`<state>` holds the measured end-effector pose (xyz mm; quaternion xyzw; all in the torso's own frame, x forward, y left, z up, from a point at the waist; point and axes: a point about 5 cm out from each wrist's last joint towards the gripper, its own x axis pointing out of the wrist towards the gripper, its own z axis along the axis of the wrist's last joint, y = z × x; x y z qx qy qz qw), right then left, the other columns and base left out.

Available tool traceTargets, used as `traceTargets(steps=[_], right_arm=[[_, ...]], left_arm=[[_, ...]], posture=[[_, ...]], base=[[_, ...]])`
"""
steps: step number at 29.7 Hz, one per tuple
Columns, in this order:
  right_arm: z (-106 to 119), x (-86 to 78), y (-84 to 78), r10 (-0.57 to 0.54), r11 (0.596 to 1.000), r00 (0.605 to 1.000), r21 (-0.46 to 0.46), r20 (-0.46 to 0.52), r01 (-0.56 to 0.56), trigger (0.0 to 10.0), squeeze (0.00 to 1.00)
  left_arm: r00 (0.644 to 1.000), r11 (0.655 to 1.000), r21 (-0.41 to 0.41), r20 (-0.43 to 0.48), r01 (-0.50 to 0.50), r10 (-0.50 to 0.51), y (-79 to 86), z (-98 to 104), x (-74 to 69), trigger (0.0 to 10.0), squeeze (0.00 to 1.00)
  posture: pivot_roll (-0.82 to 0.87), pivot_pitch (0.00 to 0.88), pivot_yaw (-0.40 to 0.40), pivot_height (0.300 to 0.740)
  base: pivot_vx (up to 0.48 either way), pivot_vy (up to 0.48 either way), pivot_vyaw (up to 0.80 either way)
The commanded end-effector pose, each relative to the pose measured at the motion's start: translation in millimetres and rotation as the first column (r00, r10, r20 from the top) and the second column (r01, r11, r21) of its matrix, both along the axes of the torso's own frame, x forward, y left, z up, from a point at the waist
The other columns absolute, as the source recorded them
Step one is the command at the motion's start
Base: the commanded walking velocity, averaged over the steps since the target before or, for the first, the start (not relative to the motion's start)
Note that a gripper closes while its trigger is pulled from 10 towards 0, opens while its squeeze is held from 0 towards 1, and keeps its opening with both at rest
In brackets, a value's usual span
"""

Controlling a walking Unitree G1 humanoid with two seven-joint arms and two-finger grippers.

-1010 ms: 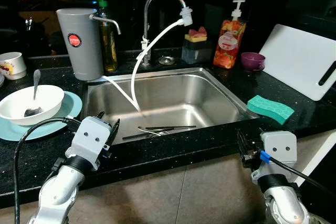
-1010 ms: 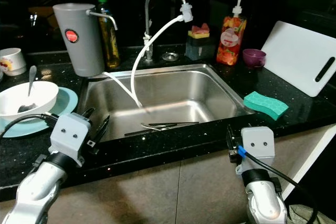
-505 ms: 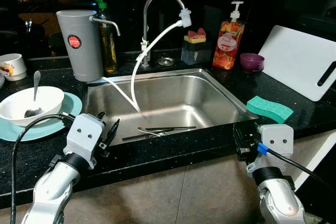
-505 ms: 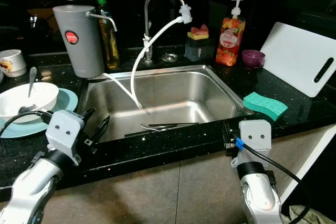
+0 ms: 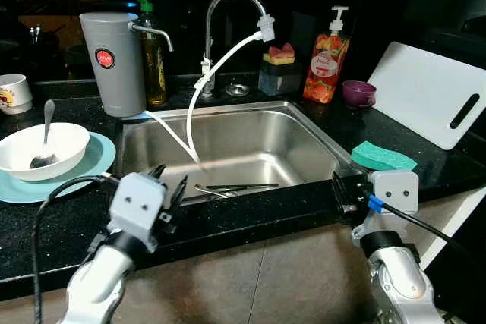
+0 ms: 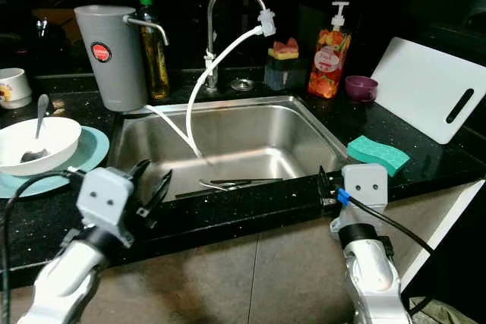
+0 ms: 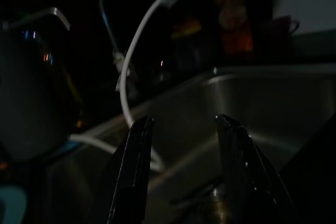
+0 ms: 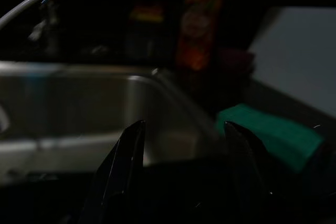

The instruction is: Kitchen organization

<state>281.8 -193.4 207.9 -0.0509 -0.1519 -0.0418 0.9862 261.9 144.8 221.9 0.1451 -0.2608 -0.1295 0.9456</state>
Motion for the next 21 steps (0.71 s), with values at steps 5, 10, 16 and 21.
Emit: traceTargets(steps=[5, 10, 16, 21], right_arm=[[1.7, 1.4, -8.4, -0.043, 0.999, 0.999, 0.013, 0.004, 0.043, 10.0, 0.00], [0.8, 0.1, -6.4, -0.046, 0.999, 0.999, 0.018, 0.005, 0.046, 10.0, 0.00], [3.0, 3.2, -1.4, -0.056, 0.997, 0.998, 0.045, 0.015, 0.055, 10.0, 0.00], [7.3, 5.9, 1.8, -0.050, 0.997, 0.998, 0.054, 0.030, 0.048, 10.0, 0.00]], left_arm=[[0.986, 0.989, 0.002, 0.086, -0.146, 0.145, 5.2, 4.5, -1.4, 10.0, 0.00], [0.973, 0.967, -0.110, -0.010, -0.230, 0.230, 12.9, -3.9, -0.9, 10.0, 0.00], [0.969, 0.953, -0.173, -0.056, -0.247, 0.241, 10.9, -7.0, -1.1, 10.0, 0.00], [0.973, 0.952, -0.208, -0.096, -0.224, 0.208, 8.6, -12.5, 3.6, 10.0, 0.00]], posture=[[0.05, 0.094, -0.057, 0.740], [0.05, 0.101, -0.057, 0.740], [0.06, 0.110, -0.071, 0.740], [0.06, 0.112, -0.086, 0.740]], base=[[0.000, 0.000, 0.00], [0.000, 0.000, 0.00], [0.000, 0.000, 0.00], [0.000, 0.000, 0.00]])
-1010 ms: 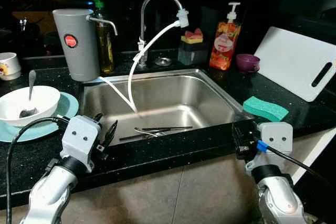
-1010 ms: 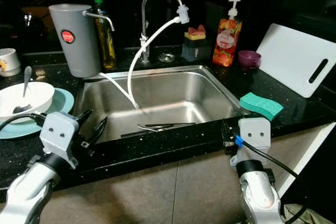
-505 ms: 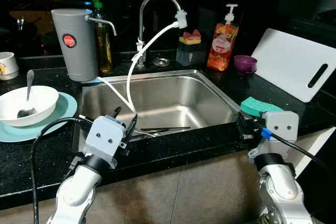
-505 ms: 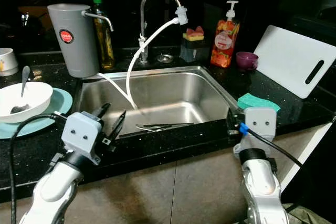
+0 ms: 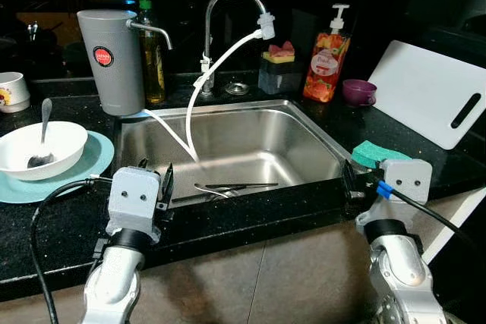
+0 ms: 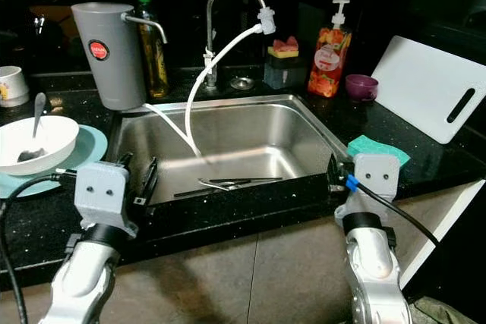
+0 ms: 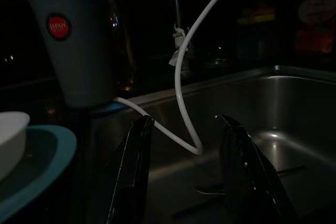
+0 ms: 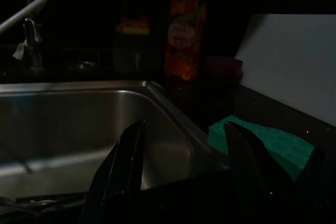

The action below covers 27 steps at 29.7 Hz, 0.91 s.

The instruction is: Kitchen organization

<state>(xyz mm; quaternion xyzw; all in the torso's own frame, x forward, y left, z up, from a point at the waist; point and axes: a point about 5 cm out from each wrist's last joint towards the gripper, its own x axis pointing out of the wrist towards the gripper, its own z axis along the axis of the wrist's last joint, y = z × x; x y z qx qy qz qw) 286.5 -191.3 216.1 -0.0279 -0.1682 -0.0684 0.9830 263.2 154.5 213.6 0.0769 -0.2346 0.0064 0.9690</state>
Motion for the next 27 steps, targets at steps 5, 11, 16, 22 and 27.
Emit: traceTargets(steps=[5, 11, 16, 22, 27], right_arm=[[1.7, 3.4, -1.4, -0.012, 1.000, 1.000, 0.001, 0.005, 0.012, 10.0, 0.00], [2.6, 4.4, -1.4, -0.012, 1.000, 1.000, -0.004, 0.009, 0.012, 10.0, 0.00], [2.5, 5.7, 1.0, 0.006, 1.000, 1.000, -0.017, 0.009, -0.006, 10.0, 0.00], [1.9, 5.4, 1.3, 0.006, 1.000, 1.000, -0.015, 0.007, -0.006, 10.0, 0.00], [0.3, 5.0, 2.9, 0.017, 1.000, 1.000, -0.022, 0.003, -0.017, 10.0, 0.00]], left_arm=[[0.991, 0.992, -0.082, -0.089, 0.091, -0.098, -1.3, -12.6, 6.1, 10.0, 0.00], [0.988, 0.993, -0.043, -0.107, 0.107, -0.111, 9.0, -12.2, 7.8, 10.0, 0.00], [0.991, 0.995, -0.002, -0.080, 0.105, -0.104, 13.1, -6.6, 10.3, 10.0, 0.00], [0.990, 0.991, 0.034, -0.057, 0.129, -0.127, 10.8, 0.2, 11.4, 10.0, 0.00], [0.989, 0.991, 0.033, -0.064, 0.133, -0.131, 10.4, -1.6, 10.1, 10.0, 0.00]], posture=[[0.06, 0.112, -0.086, 0.740], [0.08, 0.115, -0.081, 0.740], [0.07, 0.104, -0.079, 0.740], [0.07, 0.101, -0.078, 0.740], [0.07, 0.092, -0.072, 0.740]], base=[[0.000, 0.000, 0.00], [0.000, 0.000, 0.00], [0.000, 0.000, 0.00], [0.000, 0.000, 0.00], [0.000, 0.000, 0.00]])
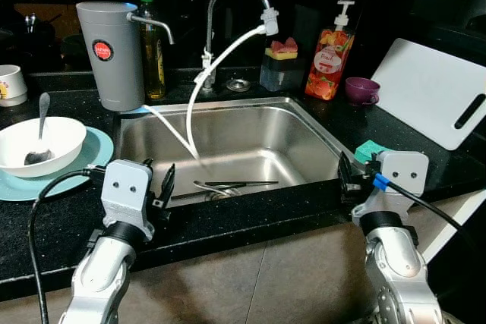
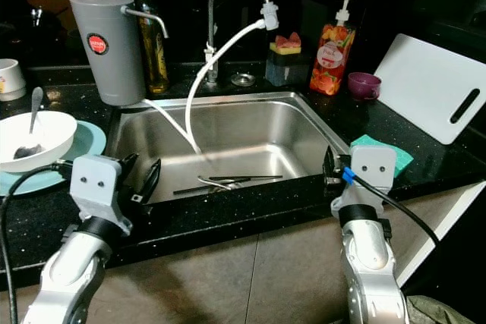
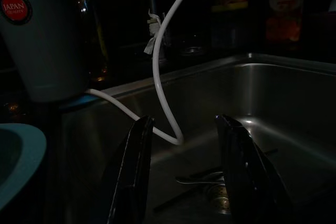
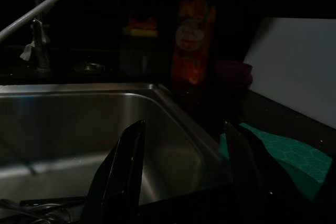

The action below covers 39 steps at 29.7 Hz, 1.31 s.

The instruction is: Kitchen organization

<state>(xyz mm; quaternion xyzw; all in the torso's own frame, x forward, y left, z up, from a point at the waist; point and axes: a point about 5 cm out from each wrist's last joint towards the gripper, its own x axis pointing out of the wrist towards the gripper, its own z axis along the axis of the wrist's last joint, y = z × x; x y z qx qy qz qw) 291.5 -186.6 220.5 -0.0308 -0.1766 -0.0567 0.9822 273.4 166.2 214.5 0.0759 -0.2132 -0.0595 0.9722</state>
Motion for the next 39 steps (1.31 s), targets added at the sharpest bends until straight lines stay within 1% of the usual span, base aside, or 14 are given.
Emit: traceTargets(steps=[1, 6, 18, 27, 30, 32, 35, 39], right_arm=[[-4.2, -0.2, -2.1, -0.005, 1.000, 1.000, -0.012, -0.012, 0.005, 10.0, 0.00], [-5.7, -1.0, -3.0, 0.000, 1.000, 1.000, -0.016, -0.018, -0.001, 10.0, 0.00], [-6.6, -2.9, -2.9, -0.005, 1.000, 1.000, -0.012, -0.016, 0.004, 10.0, 0.00], [-3.9, -6.2, -6.9, -0.046, 0.999, 0.999, 0.009, -0.005, 0.046, 10.0, 0.00], [-4.0, -6.5, -8.3, -0.064, 0.998, 0.998, 0.015, -0.002, 0.064, 10.0, 0.00], [-6.3, -8.1, -7.7, -0.074, 0.997, 0.997, 0.019, -0.004, 0.074, 10.0, 0.00], [-12.8, -8.8, -5.9, -0.070, 0.997, 0.997, 0.024, -0.024, 0.071, 10.0, 0.00], [-22.3, -8.8, 0.0, -0.046, 0.998, 0.997, 0.032, -0.059, 0.048, 10.0, 0.00]], left_arm=[[1.000, 1.000, 0.009, -0.009, 0.007, -0.007, -1.9, -2.8, -0.3, 10.0, 0.00], [1.000, 1.000, 0.015, -0.005, 0.007, -0.006, -3.0, -3.6, -0.1, 10.0, 0.00], [1.000, 1.000, 0.017, 0.000, -0.006, 0.006, 0.1, -3.3, 3.9, 10.0, 0.00], [0.999, 0.999, 0.012, 0.008, -0.034, 0.034, 4.4, -1.7, 4.9, 10.0, 0.00], [0.999, 0.999, 0.015, 0.012, -0.042, 0.042, 5.1, -1.4, 3.7, 10.0, 0.00], [0.997, 0.997, -0.008, 0.000, -0.074, 0.074, 6.8, -3.7, 0.8, 10.0, 0.00], [0.997, 0.996, -0.018, -0.004, -0.082, 0.082, 4.5, -4.9, -2.7, 10.0, 0.00], [0.997, 0.997, 0.001, -0.014, -0.076, 0.076, 0.0, -8.2, -9.9, 10.0, 0.00]], posture=[[0.07, 0.092, -0.072, 0.740], [0.07, 0.088, -0.072, 0.740], [0.06, 0.080, -0.072, 0.740], [0.06, 0.093, -0.068, 0.740], [0.06, 0.095, -0.067, 0.740], [0.06, 0.094, -0.064, 0.740], [0.07, 0.096, -0.065, 0.740], [0.08, 0.099, -0.064, 0.740]], base=[[0.000, 0.000, 0.00], [0.000, 0.000, 0.00], [0.000, 0.000, 0.00], [0.000, 0.000, 0.00], [0.000, 0.000, 0.00], [0.000, 0.000, 0.00], [0.000, 0.000, 0.00], [0.000, 0.000, 0.00]])
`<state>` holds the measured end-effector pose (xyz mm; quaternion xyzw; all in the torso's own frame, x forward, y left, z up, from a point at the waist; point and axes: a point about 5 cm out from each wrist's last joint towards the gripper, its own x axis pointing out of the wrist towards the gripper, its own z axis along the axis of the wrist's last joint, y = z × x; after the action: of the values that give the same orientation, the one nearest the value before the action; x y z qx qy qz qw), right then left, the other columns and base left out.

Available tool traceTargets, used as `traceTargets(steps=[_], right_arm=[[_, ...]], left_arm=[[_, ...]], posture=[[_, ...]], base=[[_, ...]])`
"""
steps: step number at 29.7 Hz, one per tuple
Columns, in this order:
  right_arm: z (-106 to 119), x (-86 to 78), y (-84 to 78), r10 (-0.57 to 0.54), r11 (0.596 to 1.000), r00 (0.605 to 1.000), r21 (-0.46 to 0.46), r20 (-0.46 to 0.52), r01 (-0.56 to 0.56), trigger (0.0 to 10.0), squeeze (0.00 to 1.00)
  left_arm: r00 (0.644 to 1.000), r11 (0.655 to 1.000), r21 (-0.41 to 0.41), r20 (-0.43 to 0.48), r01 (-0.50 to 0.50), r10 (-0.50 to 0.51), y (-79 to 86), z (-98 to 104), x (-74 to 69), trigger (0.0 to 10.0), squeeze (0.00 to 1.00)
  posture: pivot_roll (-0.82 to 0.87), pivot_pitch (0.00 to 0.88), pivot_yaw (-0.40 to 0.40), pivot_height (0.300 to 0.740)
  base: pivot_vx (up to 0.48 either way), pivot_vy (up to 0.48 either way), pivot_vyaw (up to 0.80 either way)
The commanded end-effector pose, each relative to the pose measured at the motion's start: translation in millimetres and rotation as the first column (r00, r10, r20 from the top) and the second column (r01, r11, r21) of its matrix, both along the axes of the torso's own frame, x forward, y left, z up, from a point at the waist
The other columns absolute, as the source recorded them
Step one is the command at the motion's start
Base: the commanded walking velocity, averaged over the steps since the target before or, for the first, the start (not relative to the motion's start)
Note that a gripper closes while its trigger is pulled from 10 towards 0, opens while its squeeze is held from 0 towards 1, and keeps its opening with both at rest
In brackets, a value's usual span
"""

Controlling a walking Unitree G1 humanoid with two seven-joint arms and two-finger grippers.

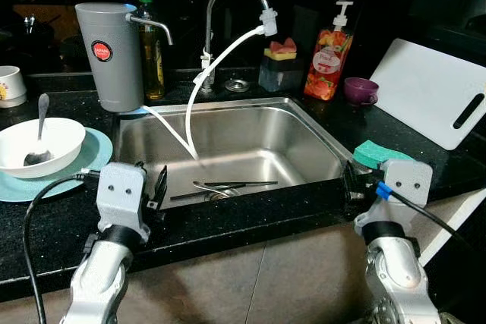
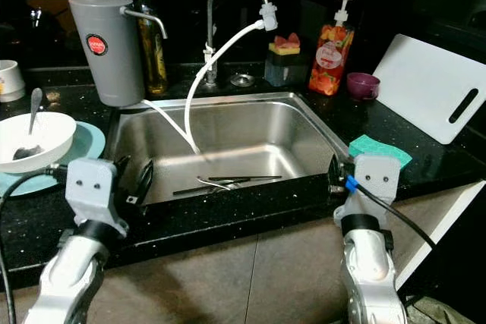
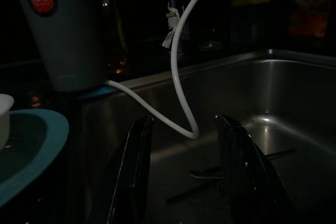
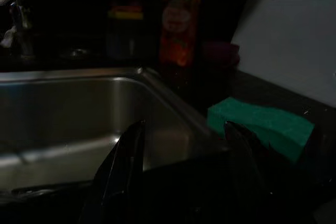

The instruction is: Kitchen organization

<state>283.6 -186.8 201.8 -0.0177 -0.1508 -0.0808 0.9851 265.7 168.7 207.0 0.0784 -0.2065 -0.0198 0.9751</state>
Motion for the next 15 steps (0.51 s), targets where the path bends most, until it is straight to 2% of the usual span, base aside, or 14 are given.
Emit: traceTargets(steps=[1, 6, 15], right_arm=[[-5.5, -0.1, 2.2, 0.012, 1.000, 1.000, 0.001, -0.027, -0.012, 10.0, 0.00], [-7.2, 2.2, 3.4, 0.019, 1.000, 0.999, 0.005, -0.047, -0.019, 10.0, 0.00], [-3.0, 3.7, -1.5, -0.010, 1.000, 1.000, -0.003, -0.024, 0.010, 10.0, 0.00]], left_arm=[[1.000, 1.000, 0.013, -0.025, 0.002, -0.002, -2.0, -2.9, -3.7, 10.0, 0.00], [0.998, 1.000, 0.011, -0.057, 0.009, -0.008, -0.9, -6.2, -6.1, 10.0, 0.00], [0.995, 1.000, -0.020, -0.096, -0.013, 0.011, 3.4, -11.3, -9.7, 10.0, 0.00]], posture=[[0.09, 0.102, -0.068, 0.740], [0.09, 0.102, -0.068, 0.740], [0.10, 0.107, -0.066, 0.740]], base=[[0.000, 0.000, 0.00], [0.000, 0.000, 0.00], [0.000, 0.000, 0.00]])
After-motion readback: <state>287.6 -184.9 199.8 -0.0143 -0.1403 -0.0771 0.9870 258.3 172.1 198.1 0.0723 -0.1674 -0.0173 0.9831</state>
